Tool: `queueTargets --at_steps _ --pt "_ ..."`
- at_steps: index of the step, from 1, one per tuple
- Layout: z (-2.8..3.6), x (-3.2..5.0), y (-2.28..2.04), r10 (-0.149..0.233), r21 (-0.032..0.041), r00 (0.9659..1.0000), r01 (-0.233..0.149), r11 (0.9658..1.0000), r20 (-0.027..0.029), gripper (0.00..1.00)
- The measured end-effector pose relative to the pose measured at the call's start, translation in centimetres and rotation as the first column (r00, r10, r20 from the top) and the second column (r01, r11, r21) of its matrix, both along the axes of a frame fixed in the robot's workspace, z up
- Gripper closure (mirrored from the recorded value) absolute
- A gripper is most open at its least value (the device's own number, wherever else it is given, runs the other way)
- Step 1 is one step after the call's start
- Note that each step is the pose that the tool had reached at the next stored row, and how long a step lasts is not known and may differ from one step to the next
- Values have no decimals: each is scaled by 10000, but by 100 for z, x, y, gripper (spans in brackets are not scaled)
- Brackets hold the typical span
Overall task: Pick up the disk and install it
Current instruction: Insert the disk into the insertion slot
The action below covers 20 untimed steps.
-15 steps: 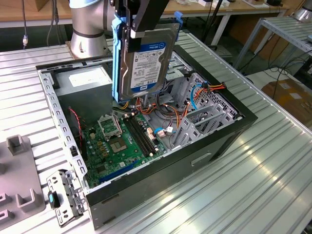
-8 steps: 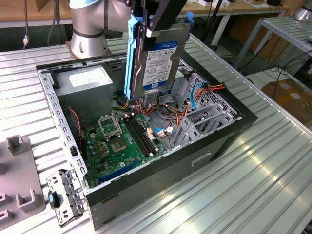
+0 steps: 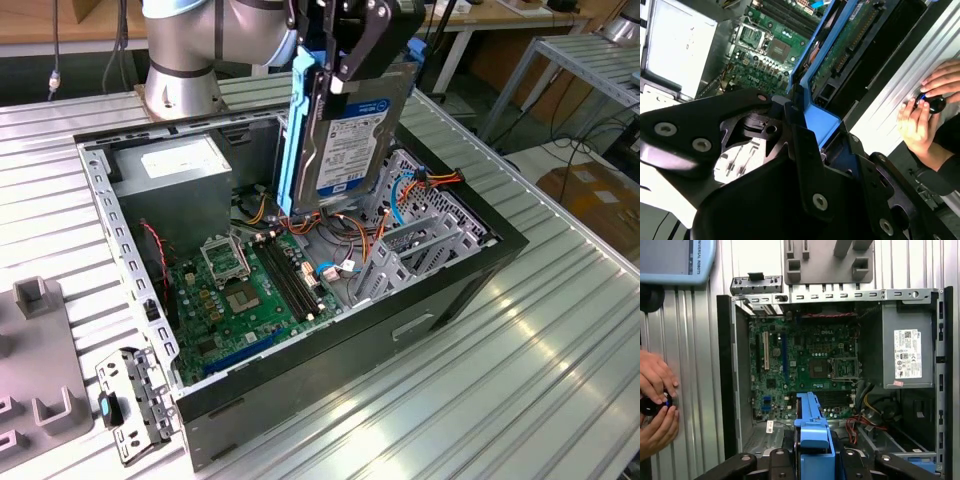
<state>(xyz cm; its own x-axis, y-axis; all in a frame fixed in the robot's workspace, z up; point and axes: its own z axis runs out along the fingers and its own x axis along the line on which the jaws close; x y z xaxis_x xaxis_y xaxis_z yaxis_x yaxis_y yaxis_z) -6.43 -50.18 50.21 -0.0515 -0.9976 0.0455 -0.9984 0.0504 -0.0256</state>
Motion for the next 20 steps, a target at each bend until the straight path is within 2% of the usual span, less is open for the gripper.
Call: queueTargets --at_steps 2,4,7,9,17,20 --pt "-10 79 -11 -1 -7 10000 1 10000 0 63" --pt "-30 231 -28 0 -18 10000 0 10000 0 63" --pt "-56 353 -60 0 -27 10000 0 10000 -1 63" --pt "-72 375 -95 -1 -24 10000 1 10000 0 63" --pt "-138 424 -295 -1 -25 10000 1 10000 -1 63" --pt "-162 473 -341 -2 27 10000 2 10000 -1 63"
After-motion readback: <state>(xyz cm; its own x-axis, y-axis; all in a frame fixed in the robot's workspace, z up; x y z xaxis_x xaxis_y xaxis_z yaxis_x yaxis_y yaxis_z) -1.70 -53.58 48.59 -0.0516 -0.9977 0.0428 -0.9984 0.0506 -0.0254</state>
